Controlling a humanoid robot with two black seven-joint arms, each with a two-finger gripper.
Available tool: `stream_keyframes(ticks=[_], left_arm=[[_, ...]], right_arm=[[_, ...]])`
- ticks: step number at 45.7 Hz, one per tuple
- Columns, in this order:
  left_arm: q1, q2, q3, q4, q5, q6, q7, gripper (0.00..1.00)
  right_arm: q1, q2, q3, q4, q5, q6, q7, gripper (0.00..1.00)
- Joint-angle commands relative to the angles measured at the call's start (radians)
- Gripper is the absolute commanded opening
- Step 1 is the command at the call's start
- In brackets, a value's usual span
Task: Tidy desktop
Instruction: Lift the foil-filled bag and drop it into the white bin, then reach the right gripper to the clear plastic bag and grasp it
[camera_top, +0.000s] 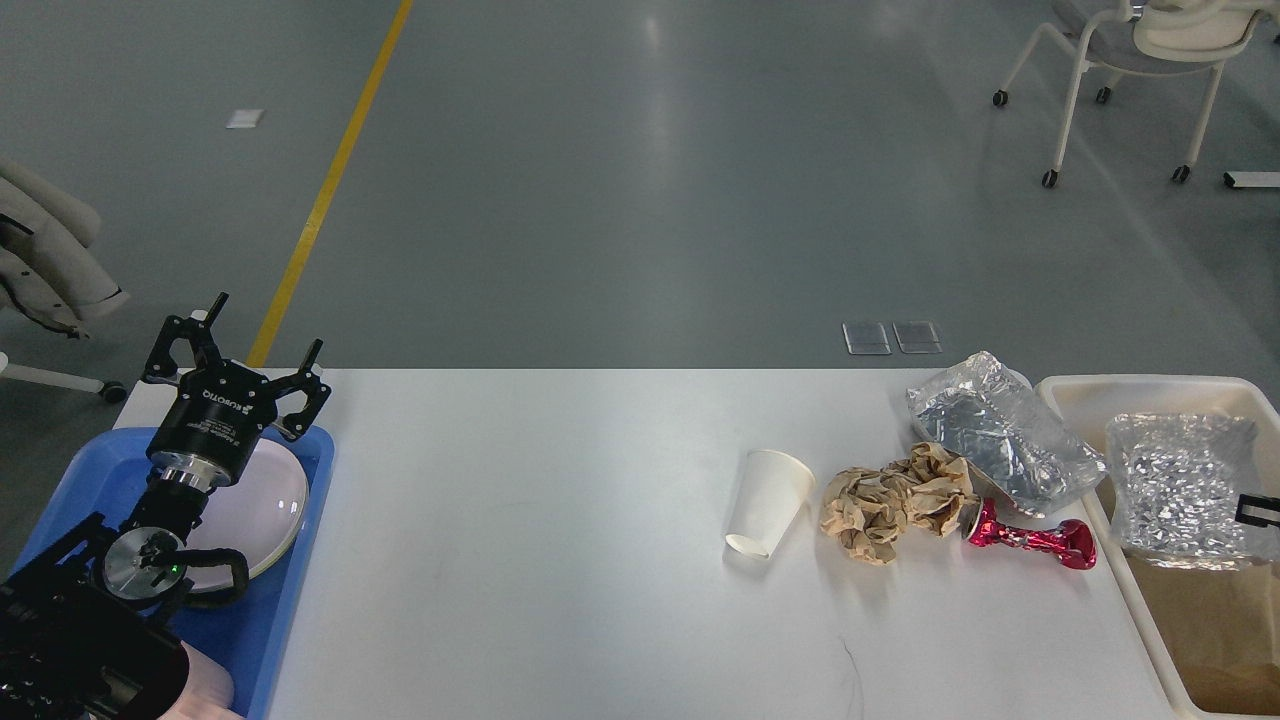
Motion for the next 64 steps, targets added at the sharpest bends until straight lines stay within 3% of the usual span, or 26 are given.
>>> stream_keyframes(ticks=[1,8,15,20,27,34,41,43,48,57,64], left_arm=[[0.0,0.0,0.0,0.0,0.0,0.0,0.0,1.0],[0.0,0.0,0.0,0.0,-0.002,0.0,0.0,1.0],[0.0,0.0,0.0,0.0,-0.002,0.0,0.0,1.0],[0.0,0.0,0.0,0.0,0.0,0.0,0.0,1.0],[0.0,0.0,0.0,0.0,-0.002,0.0,0.0,1.0],[0.0,0.0,0.0,0.002,-0.002,0.001,0.0,1.0],[0.0,0.0,-0.002,0.0,-0.002,0.0,0.0,1.0],[0.0,0.0,-0.002,0.0,0.0,0.0,0.0,1.0],[0.0,0.0,-0.002,0.0,-0.002,0.0,0.0,1.0],[0.0,0.0,-0.002,0.0,0.0,0.0,0.0,1.0],[0.0,0.0,-0.002,0.0,0.0,0.0,0.0,1.0]], right_arm=[[0.003,-0.001,-0.003,0.0,-0.001,0.007,0.0,1.0],[0.036,-0.002,-0.021,0.005,-0.008,0.024,0.0,1.0],[0.251,-0.013,-0.162,0.118,-0.017,0.101,0.005,1.0],[0.683,-0.045,-0.401,0.518,-0.018,0.145,0.002,1.0],[1.163,0.001,-0.446,0.998,-0.017,0.202,-0.001,1.0],[1.507,0.067,-0.446,1.19,-0.02,0.447,0.002,1.0],[1.777,0.072,-0.402,1.244,-0.047,0.847,0.011,1.0],[1.819,0.062,-0.385,1.269,-0.05,0.898,0.012,1.0],[1.879,0.018,-0.377,1.312,-0.063,0.898,0.015,1.0],[1.806,0.006,-0.394,1.302,-0.08,0.898,0.006,1.0],[1.514,0.003,-0.402,1.129,-0.153,0.695,0.0,1.0]])
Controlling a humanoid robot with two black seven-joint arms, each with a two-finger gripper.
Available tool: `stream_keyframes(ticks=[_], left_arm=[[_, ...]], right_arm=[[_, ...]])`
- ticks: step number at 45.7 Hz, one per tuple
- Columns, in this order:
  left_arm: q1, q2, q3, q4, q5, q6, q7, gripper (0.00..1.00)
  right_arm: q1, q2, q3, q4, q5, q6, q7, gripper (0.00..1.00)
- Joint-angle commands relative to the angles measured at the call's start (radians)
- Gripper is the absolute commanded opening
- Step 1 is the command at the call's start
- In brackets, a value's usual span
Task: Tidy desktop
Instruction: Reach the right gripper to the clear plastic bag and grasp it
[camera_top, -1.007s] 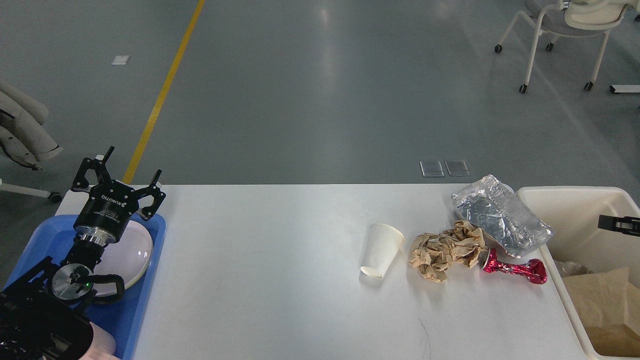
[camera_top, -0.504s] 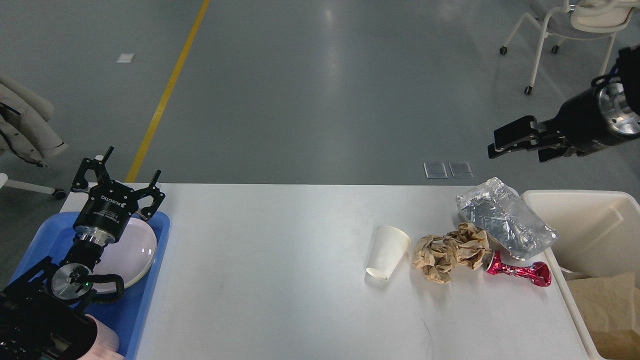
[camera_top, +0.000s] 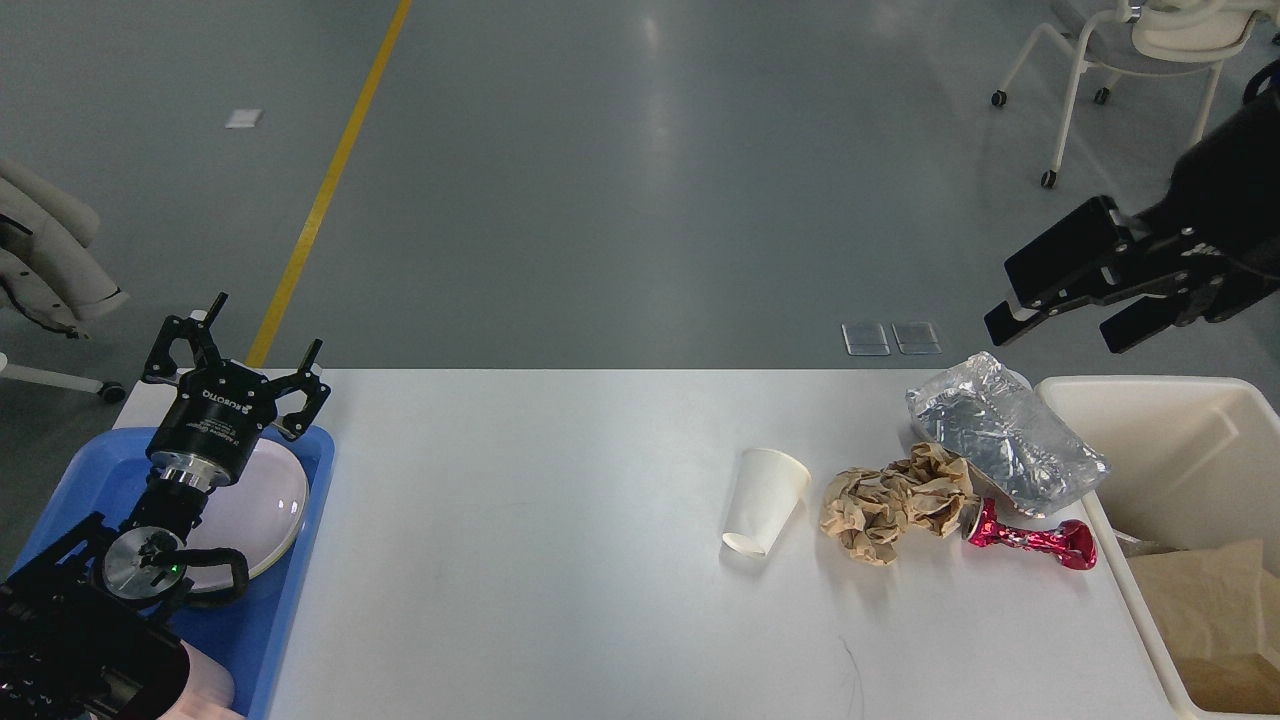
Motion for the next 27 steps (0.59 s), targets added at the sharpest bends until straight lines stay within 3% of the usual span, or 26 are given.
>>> stream_keyframes(ticks=[1,9,15,23,27], left_arm=[[0.0,0.0,0.0,0.0,0.001,-0.001,0.0,1.0],[0.0,0.0,0.002,0.0,0.001,-0.001,0.0,1.0],[0.0,0.0,0.002,0.0,0.001,-0.001,0.0,1.0],[0.0,0.0,0.002,0.0,0.001,-0.001,0.0,1.0],[0.0,0.0,0.0,0.0,0.001,-0.001,0.0,1.0]], right_arm=[[-0.279,0.001,-0.008,-0.169,-0.052,-0.176,-0.004,1.0],[-0.82,0.064,0.014,-0.566,-0.017,-0.442,-0.015,1.0],[-1.115,0.119,0.032,-0.868,0.196,-0.482,-0.019,1.0],[-1.281,0.148,0.061,-1.002,0.454,-0.506,-0.084,1.0],[-1.357,0.168,0.097,-1.042,0.493,-0.575,-0.124,1.0]])
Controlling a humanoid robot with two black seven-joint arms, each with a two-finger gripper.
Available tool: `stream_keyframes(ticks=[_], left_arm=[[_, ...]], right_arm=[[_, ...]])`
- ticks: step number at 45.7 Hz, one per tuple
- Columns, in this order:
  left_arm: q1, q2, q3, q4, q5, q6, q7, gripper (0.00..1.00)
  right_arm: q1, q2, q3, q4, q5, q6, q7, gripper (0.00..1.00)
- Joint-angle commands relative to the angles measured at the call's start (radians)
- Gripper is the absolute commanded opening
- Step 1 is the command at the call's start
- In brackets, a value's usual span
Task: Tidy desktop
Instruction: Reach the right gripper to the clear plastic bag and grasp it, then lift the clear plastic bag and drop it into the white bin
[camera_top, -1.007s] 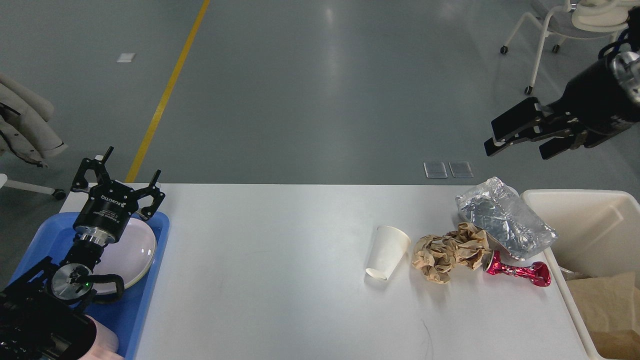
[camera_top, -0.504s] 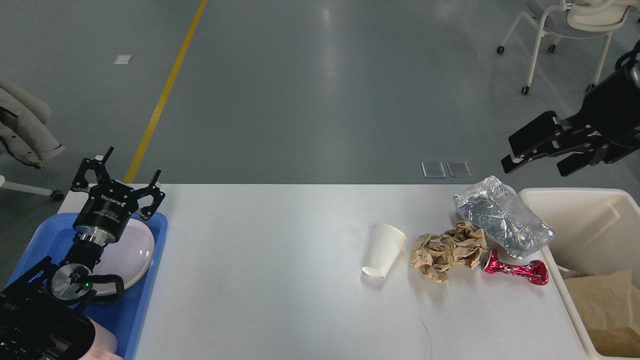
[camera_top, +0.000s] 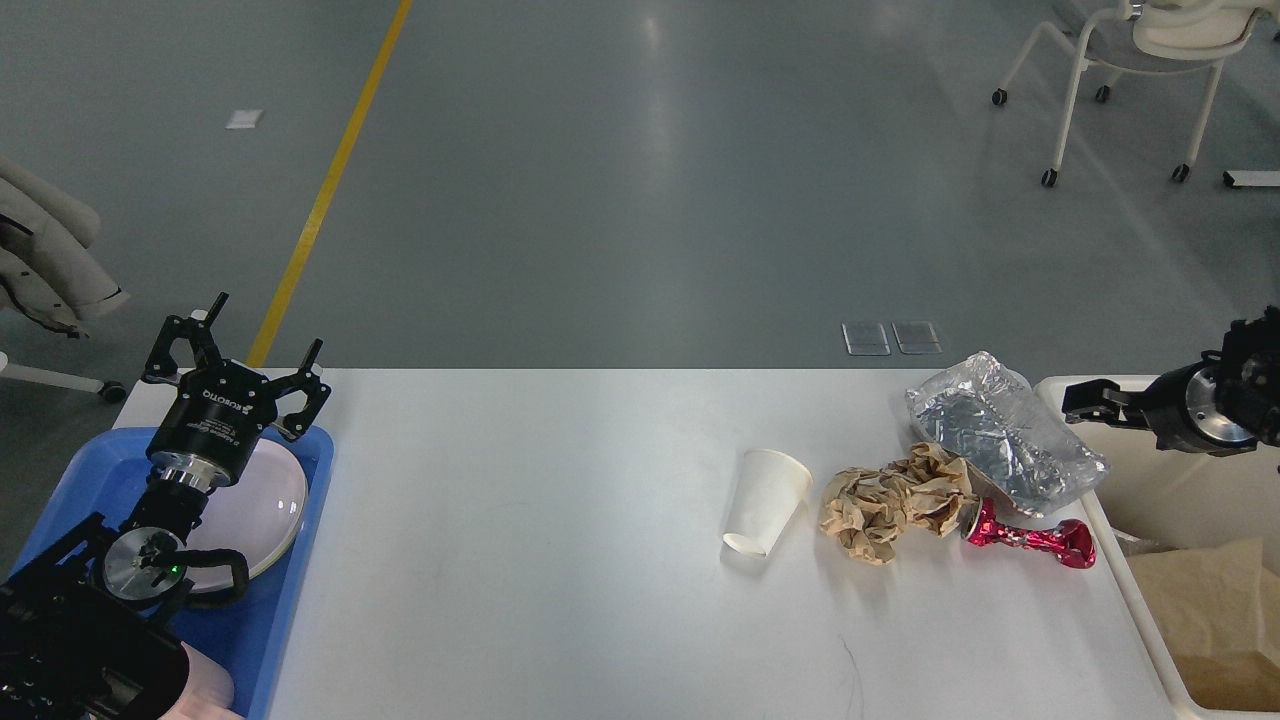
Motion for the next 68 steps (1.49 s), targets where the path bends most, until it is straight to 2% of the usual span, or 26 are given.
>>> stream_keyframes(ticks=[1,7,21,24,29,34,41,43,46,52,63,68], left_arm=[[0.0,0.0,-0.002,0.0,0.0,0.0,0.0,1.0],[0.0,0.0,0.0,0.0,-0.002,0.0,0.0,1.0],[0.0,0.0,0.0,0.0,-0.002,0.001,0.0,1.0],[0.0,0.0,0.0,0.0,-0.002,0.0,0.0,1.0],[0.0,0.0,0.0,0.0,0.0,0.0,0.0,1.0],[0.0,0.0,0.0,0.002,0.0,0.0,0.0,1.0],[0.0,0.0,-0.002,0.0,0.0,0.0,0.0,1.0],[0.0,0.0,0.0,0.0,-0.002,0.0,0.0,1.0],[0.0,0.0,0.0,0.0,0.0,0.0,0.0,1.0],[0.0,0.0,0.0,0.0,0.0,0.0,0.0,1.0],[0.0,0.0,0.0,0.0,-0.002,0.0,0.0,1.0],[0.0,0.0,-0.002,0.0,0.0,0.0,0.0,1.0]], right_arm=[[-0.114,0.03,0.049,-0.063,0.072,-0.092,-0.058,1.0],[-0.188,0.066,0.112,-0.08,0.072,-0.181,-0.084,1.0],[-0.329,0.121,0.267,-0.158,0.072,-0.263,-0.113,1.0],[-0.338,0.139,0.278,-0.164,0.072,-0.296,-0.132,1.0],[-0.369,0.153,0.299,-0.199,0.072,-0.324,-0.156,0.93],[-0.38,0.167,0.33,-0.21,0.072,-0.324,-0.158,0.88],[-0.394,0.169,0.382,-0.208,0.071,-0.322,-0.15,0.49],[-0.394,0.169,0.384,-0.208,0.071,-0.322,-0.15,0.44],[-0.394,0.168,0.384,-0.208,0.071,-0.321,-0.15,0.27],[-0.392,0.165,0.401,-0.196,0.071,-0.313,-0.146,0.0],[-0.368,0.146,0.438,-0.149,0.068,-0.312,-0.143,0.0],[-0.289,0.084,0.438,-0.064,0.068,-0.293,-0.136,0.0]])
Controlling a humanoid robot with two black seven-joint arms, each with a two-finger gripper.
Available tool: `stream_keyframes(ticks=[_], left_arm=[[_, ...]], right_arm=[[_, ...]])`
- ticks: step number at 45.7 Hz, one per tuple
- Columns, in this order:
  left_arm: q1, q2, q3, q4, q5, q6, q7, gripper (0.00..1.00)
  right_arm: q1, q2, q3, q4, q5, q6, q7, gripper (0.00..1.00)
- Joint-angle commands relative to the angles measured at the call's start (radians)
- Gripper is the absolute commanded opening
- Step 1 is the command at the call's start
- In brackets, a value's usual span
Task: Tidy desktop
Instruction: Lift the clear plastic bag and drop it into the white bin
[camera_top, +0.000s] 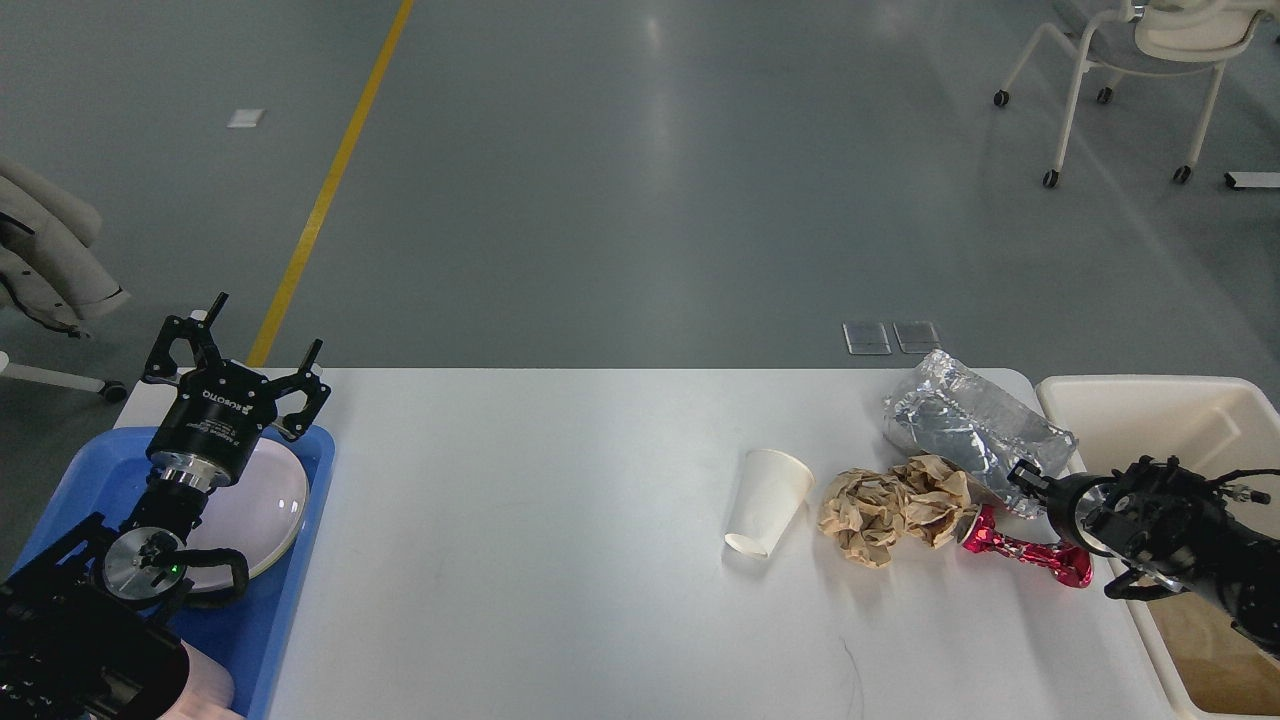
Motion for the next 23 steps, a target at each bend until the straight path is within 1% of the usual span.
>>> stream_keyframes(ticks=[1,7,11,15,19,23], left_arm=[[0.0,0.0,0.0,0.0,0.001,0.001,0.0,1.0],[0.0,0.0,0.0,0.0,0.0,0.0,0.0,1.0],[0.0,0.0,0.0,0.0,0.001,0.0,0.0,1.0],[0.0,0.0,-0.001,0.0,0.0,0.0,-0.001,1.0],[0.0,0.0,-0.001,0.0,0.001,0.0,0.0,1.0],[0.0,0.0,0.0,0.0,0.001,0.0,0.0,1.0]], right_arm=[[0.089,-0.076,-0.003,0.097,-0.002,0.024,0.01,0.0],[0.267,-0.197,-0.051,0.235,-0.026,0.09,0.021,0.0],[0.47,-0.326,-0.12,0.379,-0.104,0.131,0.022,0.0],[0.705,-0.424,-0.179,0.526,-0.209,0.194,0.019,0.0],[0.96,-0.496,-0.249,0.634,-0.293,0.314,0.018,0.0],[1.208,-0.524,-0.305,0.695,-0.338,0.479,0.019,0.0]])
